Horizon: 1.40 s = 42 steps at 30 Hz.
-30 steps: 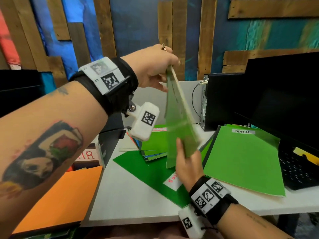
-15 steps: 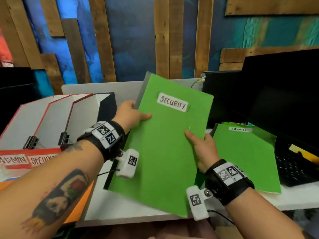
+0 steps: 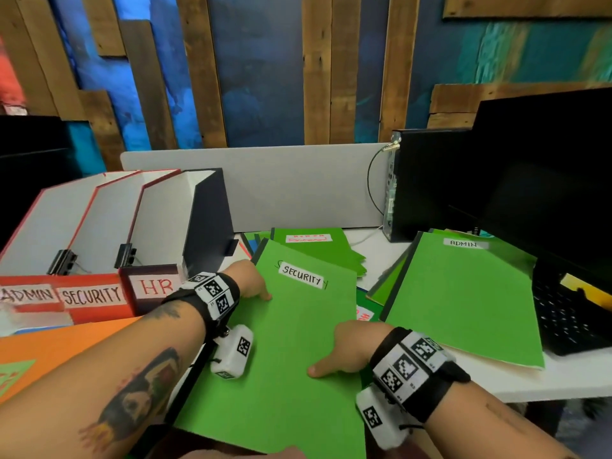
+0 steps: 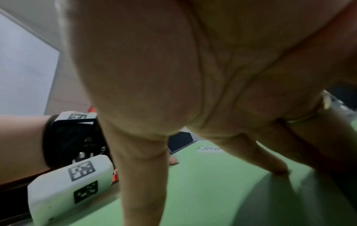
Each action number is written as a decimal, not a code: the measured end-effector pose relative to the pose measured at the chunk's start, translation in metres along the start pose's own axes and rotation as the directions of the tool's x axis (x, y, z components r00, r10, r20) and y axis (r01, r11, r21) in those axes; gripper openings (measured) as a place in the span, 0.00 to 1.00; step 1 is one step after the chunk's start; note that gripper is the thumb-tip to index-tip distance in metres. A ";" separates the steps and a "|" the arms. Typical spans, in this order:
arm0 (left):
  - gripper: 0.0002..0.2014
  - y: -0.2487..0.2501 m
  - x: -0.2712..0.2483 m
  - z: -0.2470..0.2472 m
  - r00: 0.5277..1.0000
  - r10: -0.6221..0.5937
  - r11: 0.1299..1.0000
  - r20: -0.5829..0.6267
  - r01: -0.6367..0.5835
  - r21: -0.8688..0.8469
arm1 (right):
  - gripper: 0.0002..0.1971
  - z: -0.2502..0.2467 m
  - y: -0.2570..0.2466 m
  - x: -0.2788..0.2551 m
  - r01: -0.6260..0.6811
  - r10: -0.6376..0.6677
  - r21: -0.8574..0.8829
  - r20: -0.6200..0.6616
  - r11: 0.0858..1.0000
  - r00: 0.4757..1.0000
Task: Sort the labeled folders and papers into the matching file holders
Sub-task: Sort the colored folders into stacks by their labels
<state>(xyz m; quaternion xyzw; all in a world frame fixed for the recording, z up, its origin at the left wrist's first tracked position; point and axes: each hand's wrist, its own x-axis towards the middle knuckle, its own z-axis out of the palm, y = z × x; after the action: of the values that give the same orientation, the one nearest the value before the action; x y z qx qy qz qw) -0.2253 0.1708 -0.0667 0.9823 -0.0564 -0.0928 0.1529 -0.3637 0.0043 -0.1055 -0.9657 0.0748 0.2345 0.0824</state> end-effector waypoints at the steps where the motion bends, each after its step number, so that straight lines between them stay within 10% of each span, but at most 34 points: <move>1: 0.32 -0.002 0.003 -0.001 0.999 -0.006 0.999 -0.037 0.004 -0.040 | 0.32 -0.001 -0.001 -0.002 -0.010 0.010 0.008 -0.023 1.000 1.000; 5: 0.18 -0.006 0.016 -0.013 0.984 0.012 0.902 -0.179 -0.088 -0.423 | 0.28 -0.010 0.008 -0.002 -0.023 0.060 0.226 -0.159 0.974 0.985; 8: 0.09 -0.005 0.014 -0.027 0.944 -0.046 0.718 -0.328 -0.197 -0.668 | 0.55 -0.012 0.019 0.011 0.050 0.114 0.535 -0.269 0.843 0.956; 13: 0.06 -0.013 0.000 -0.061 0.868 -0.231 0.284 -0.440 -0.372 -0.884 | 0.58 -0.014 0.020 0.025 0.267 0.248 0.813 -0.441 0.517 0.863; 19: 0.09 -0.053 -0.004 -0.091 0.721 -0.481 0.121 -0.499 -0.509 -0.852 | 0.56 -0.014 0.000 0.032 0.405 0.284 0.912 -0.371 -0.067 0.884; 22: 0.09 -0.070 -0.005 -0.094 0.697 -0.545 0.094 -0.466 -0.501 -0.860 | 0.22 -0.015 -0.035 0.022 0.408 0.078 0.835 -0.409 -0.369 0.909; 25: 0.14 -0.087 -0.016 -0.100 0.686 -0.585 0.068 -0.433 -0.491 -0.869 | 0.12 -0.018 -0.066 0.013 0.423 -0.068 0.819 -0.483 -0.387 0.873; 28: 0.38 -0.113 -0.026 -0.114 0.544 -0.617 0.323 -0.568 -0.484 -0.813 | 0.14 -0.027 -0.089 0.016 0.432 -0.128 0.844 -0.489 -0.317 0.863; 32: 0.22 -0.148 -0.043 -0.134 0.446 -0.463 0.615 -0.766 -0.460 -0.640 | 0.11 -0.029 -0.122 0.035 0.417 -0.176 0.888 -0.450 -0.196 0.876; 36: 0.27 -0.163 -0.050 -0.115 0.613 -0.406 0.624 -0.678 -0.356 -0.696 | 0.14 -0.008 -0.167 0.062 0.392 -0.246 0.919 -0.390 -0.043 0.887; 39: 0.33 -0.175 -0.054 -0.089 0.869 -0.311 0.607 -0.385 -0.130 -0.784 | 0.14 0.013 -0.193 0.077 0.337 -0.296 0.939 -0.304 0.066 0.906; 42: 0.29 -0.186 -0.058 -0.063 0.984 -0.141 0.766 -0.112 0.036 -0.642 | 0.13 0.026 -0.210 0.086 0.329 -0.298 0.926 -0.265 0.188 0.917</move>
<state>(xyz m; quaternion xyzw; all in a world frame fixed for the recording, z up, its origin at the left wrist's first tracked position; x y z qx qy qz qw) -0.2541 0.3736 -0.0563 0.8778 0.0370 -0.0375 0.4762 -0.2614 0.2051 -0.1424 -0.7126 0.0041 0.1065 0.6934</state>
